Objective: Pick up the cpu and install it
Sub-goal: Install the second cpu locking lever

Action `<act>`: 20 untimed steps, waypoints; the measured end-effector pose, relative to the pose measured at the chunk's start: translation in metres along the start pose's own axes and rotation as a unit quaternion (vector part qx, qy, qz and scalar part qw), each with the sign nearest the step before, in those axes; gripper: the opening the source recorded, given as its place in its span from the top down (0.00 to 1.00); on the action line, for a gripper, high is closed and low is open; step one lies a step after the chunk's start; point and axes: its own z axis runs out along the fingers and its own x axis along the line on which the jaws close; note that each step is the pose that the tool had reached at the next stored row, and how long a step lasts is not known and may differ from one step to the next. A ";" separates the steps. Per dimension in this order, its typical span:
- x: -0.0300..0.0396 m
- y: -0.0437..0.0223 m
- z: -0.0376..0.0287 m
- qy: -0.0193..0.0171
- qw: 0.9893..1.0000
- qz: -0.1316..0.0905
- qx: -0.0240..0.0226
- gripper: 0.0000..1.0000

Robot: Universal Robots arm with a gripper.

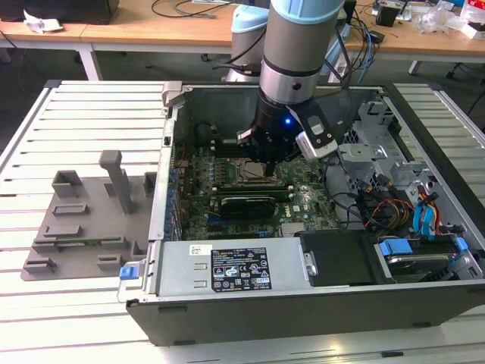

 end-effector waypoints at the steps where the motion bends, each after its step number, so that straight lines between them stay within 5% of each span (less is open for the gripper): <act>1: 0.0001 -0.0001 0.0012 0.000 1.000 0.000 0.000 0.89; 6: 0.0058 -0.0006 0.0137 0.000 1.000 0.000 0.000 0.89; 12: 0.0205 0.0002 0.0182 0.000 1.000 0.000 -0.021 0.89; 20: 0.0383 -0.0002 0.0323 0.000 1.000 0.000 -0.022 0.89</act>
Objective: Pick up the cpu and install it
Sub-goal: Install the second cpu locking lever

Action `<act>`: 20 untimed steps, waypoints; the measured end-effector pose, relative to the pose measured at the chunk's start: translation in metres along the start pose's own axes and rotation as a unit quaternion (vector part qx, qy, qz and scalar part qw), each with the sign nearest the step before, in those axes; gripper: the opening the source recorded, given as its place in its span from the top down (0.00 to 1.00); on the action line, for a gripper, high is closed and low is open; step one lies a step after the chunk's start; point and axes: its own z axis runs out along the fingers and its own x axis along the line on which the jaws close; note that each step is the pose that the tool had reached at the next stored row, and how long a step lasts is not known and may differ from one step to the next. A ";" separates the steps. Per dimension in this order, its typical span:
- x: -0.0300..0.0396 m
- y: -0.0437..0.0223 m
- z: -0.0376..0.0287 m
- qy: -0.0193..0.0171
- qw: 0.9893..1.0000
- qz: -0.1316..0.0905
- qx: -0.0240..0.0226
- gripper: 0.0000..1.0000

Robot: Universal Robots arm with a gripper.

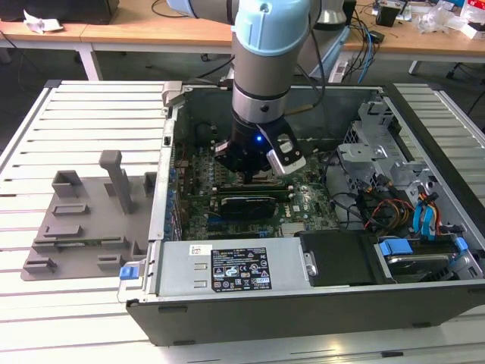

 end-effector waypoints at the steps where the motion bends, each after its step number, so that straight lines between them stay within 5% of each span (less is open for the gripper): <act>1: 0.0014 -0.0001 0.0011 0.000 1.000 0.000 0.000 0.89; 10: 0.0195 0.0025 0.0160 0.000 1.000 -0.005 -0.006 0.89; 20: 0.0205 0.0119 0.0223 0.000 1.000 -0.017 -0.008 0.89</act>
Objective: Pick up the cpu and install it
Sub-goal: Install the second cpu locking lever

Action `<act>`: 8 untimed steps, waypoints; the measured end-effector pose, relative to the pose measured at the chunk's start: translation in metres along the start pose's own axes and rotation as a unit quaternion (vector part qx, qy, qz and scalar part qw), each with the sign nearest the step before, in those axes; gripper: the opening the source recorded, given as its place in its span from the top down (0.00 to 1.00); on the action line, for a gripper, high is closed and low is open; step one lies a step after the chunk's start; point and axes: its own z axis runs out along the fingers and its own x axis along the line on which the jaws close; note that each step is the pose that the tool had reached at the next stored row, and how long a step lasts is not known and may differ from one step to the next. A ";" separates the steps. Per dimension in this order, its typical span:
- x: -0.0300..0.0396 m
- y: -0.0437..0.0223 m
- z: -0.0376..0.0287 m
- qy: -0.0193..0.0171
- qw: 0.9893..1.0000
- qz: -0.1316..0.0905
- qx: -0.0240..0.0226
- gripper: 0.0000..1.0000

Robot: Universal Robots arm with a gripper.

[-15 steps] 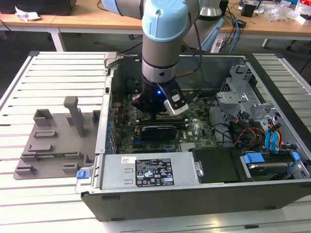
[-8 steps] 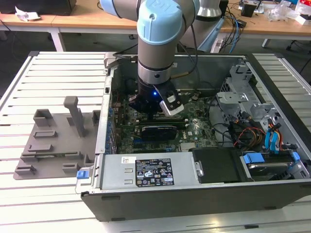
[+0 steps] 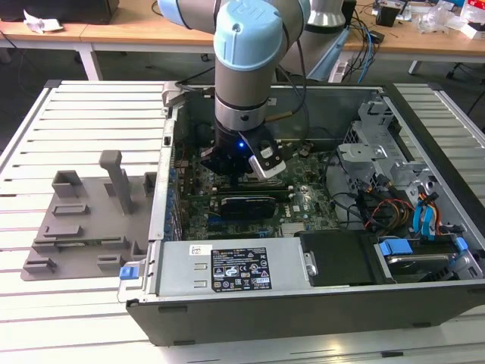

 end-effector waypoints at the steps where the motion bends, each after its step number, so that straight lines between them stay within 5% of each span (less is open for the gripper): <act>1: -0.0001 0.0005 -0.0032 0.000 1.000 0.000 0.001 0.89; 4: -0.0093 0.0036 -0.0069 0.000 1.000 0.000 0.003 0.89; 8: -0.0129 0.0066 -0.0104 0.000 1.000 0.000 0.006 0.89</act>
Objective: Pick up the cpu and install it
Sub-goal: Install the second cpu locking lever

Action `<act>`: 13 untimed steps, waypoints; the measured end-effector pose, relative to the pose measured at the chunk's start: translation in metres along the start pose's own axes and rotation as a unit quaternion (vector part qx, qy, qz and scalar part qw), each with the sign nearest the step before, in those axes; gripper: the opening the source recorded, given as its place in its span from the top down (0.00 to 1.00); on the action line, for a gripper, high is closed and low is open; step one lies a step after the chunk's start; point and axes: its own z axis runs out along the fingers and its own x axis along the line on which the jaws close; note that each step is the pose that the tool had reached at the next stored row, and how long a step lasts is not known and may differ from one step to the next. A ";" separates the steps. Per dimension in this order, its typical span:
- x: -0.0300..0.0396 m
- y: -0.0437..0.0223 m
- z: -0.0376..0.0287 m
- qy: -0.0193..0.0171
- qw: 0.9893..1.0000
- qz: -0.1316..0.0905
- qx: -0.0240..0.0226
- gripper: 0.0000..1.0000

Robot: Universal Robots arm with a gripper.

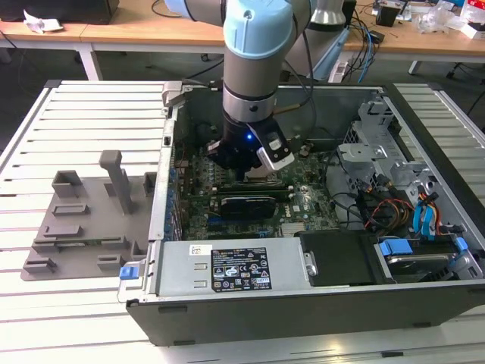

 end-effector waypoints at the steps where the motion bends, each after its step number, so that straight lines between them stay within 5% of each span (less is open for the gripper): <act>1: -0.0003 0.0009 -0.0003 0.000 1.000 0.000 0.002 0.89; 6: -0.0008 0.0042 -0.0014 0.003 1.000 0.000 0.018 0.89; 8: -0.0015 0.0050 -0.0014 0.005 1.000 0.001 0.030 0.89; 13: -0.0020 0.0051 -0.0015 0.006 0.999 0.001 0.041 0.89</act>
